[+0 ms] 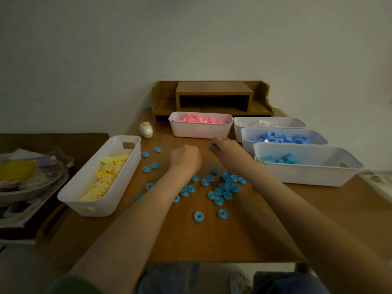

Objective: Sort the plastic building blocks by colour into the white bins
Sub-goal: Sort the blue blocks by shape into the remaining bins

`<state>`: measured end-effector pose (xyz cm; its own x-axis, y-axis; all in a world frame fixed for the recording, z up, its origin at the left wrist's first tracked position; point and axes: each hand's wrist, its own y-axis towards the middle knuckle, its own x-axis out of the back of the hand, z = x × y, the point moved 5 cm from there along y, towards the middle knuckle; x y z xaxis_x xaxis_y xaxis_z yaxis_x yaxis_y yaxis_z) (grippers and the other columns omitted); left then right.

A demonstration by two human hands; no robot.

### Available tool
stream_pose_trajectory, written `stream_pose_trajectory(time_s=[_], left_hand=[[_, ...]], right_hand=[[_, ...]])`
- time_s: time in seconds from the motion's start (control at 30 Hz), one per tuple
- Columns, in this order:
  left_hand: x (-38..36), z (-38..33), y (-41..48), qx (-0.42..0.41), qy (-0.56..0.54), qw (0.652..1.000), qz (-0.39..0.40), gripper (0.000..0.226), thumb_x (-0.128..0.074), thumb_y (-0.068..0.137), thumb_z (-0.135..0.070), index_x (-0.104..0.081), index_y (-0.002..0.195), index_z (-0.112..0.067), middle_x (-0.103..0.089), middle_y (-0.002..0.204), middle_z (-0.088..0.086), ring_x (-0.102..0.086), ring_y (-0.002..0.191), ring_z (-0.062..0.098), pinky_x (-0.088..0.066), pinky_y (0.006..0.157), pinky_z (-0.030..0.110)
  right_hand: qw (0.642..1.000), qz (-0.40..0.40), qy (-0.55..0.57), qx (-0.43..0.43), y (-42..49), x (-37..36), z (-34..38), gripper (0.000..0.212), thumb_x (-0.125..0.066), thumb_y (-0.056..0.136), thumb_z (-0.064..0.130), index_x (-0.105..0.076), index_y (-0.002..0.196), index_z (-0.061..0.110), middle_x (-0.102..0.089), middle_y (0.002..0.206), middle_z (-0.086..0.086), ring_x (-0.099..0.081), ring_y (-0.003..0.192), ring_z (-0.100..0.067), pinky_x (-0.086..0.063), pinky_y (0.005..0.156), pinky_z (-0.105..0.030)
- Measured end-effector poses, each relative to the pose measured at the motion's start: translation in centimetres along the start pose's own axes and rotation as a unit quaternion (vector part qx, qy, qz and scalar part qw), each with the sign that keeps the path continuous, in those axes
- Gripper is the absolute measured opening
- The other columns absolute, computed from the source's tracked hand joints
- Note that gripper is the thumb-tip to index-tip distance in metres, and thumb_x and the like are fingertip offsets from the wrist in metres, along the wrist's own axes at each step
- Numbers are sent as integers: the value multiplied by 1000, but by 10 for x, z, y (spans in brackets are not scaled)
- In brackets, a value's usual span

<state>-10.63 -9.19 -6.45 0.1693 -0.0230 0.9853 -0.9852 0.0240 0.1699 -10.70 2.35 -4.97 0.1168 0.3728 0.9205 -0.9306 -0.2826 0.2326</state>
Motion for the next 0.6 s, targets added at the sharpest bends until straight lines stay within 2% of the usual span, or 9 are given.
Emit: stream_pose_trajectory(time_s=[0.13, 0.23, 0.3, 0.37, 0.43, 0.47, 0.53, 0.6], left_hand=[[21, -26, -2, -29, -94, 993, -67, 35, -36, 100, -25, -54, 70, -17, -57, 73, 1, -51, 65, 19, -32, 53, 27], [39, -55, -3, -55, -176, 978, -98, 42, -35, 100, -28, -45, 60, -18, -45, 60, -2, -47, 61, 18, -26, 48, 27], [53, -79, -3, -72, -203, 970, -114, 38, -33, 100, -28, -48, 67, -14, -42, 62, -2, -44, 62, 16, -25, 49, 28], [66, -105, -6, -96, -226, 960, -132, 34, -31, 100, -28, -48, 75, -14, -43, 66, 0, -43, 64, 17, -28, 55, 28], [74, -127, -8, -116, -242, 952, -149, 34, -30, 101, -30, -47, 75, -15, -41, 63, -2, -41, 59, 13, -28, 54, 27], [76, -135, -11, -121, -247, 948, -157, 34, -31, 101, -30, -47, 75, -16, -40, 62, -4, -39, 57, 11, -25, 50, 26], [79, -150, -14, -134, -252, 943, -170, 34, -32, 101, -30, -47, 75, -16, -39, 60, -6, -37, 53, 8, -22, 46, 22], [80, -163, -17, -154, -253, 939, -175, 33, -32, 101, -31, -48, 75, -18, -41, 61, -6, -39, 53, 8, -24, 46, 21]], right_hand=[[998, -63, 9, -6, -16, 35, -19, 25, -37, 100, 22, -52, 119, 14, -61, 114, -9, -57, 101, -22, -40, 81, -25], [994, -89, 56, -30, -30, 62, -45, 25, -40, 99, 22, -56, 114, 11, -62, 111, -10, -56, 102, -24, -36, 79, -24], [991, -95, 79, -47, -40, 76, -65, 22, -40, 99, 23, -58, 106, 12, -62, 97, -8, -58, 90, -23, -37, 75, -27], [976, -103, 187, -51, -50, 89, -82, 18, -42, 99, 24, -57, 96, 14, -57, 78, -4, -54, 64, -18, -38, 61, -29], [945, -128, 295, -54, -60, 101, -96, 20, -42, 99, 24, -58, 94, 12, -52, 68, -8, -46, 51, -18, -38, 48, -28], [939, -159, 298, -59, -63, 108, -103, 21, -42, 99, 24, -59, 95, 11, -51, 67, -8, -46, 51, -17, -39, 46, -27], [943, -242, 213, -86, -70, 127, -126, 22, -42, 98, 24, -59, 100, 10, -56, 75, -5, -51, 61, -15, -40, 53, -21], [945, -266, 115, -154, -78, 140, -153, 25, -42, 98, 24, -60, 102, 7, -62, 88, -10, -54, 77, -20, -39, 61, -25]])
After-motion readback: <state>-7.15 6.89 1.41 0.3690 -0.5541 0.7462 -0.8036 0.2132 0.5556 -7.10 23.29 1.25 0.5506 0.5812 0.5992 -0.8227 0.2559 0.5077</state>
